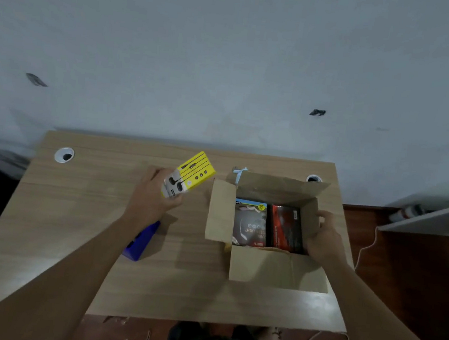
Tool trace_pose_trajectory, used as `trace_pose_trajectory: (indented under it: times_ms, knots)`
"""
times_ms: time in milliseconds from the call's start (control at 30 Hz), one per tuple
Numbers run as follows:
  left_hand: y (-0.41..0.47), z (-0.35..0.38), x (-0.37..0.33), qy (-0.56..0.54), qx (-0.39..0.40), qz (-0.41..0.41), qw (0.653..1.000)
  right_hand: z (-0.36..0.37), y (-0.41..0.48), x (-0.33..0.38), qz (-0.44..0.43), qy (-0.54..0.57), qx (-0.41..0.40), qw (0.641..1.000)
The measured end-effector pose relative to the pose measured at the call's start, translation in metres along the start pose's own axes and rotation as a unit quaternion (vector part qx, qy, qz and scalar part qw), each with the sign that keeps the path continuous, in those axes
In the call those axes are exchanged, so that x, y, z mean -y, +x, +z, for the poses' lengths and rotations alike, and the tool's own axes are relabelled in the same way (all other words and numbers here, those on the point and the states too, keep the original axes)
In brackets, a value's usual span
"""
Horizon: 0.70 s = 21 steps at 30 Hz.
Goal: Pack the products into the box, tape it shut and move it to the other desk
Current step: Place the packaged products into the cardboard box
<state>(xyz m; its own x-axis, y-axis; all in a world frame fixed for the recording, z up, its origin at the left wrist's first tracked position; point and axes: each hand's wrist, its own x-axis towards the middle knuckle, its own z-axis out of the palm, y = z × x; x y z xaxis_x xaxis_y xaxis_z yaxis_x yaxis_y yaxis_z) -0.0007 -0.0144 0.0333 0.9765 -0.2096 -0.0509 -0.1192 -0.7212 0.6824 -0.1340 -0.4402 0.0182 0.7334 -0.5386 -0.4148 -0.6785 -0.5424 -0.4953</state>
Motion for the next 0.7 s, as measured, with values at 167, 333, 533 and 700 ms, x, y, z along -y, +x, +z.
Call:
trace_pose_trajectory:
  times_ms: [167, 333, 533, 700]
  knots:
    - [0.009, -0.006, -0.041, 0.0, 0.014, 0.126, 0.992, -0.002, 0.002, -0.002, 0.052, 0.01, 0.005, 0.999]
    - [0.006, 0.012, -0.073, 0.013, 0.08, 0.223, 0.971, 0.0, 0.003, -0.007, 0.047, 0.03, -0.002, 0.998]
    - [-0.003, 0.062, -0.093, 0.099, 0.175, 0.265, 0.943, -0.001, 0.005, -0.016, 0.03, 0.088, 0.011, 0.996]
    - [-0.009, 0.093, -0.092, 0.167, 0.192, 0.246, 0.935, 0.001, 0.0, -0.015, -0.005, 0.093, 0.029, 0.995]
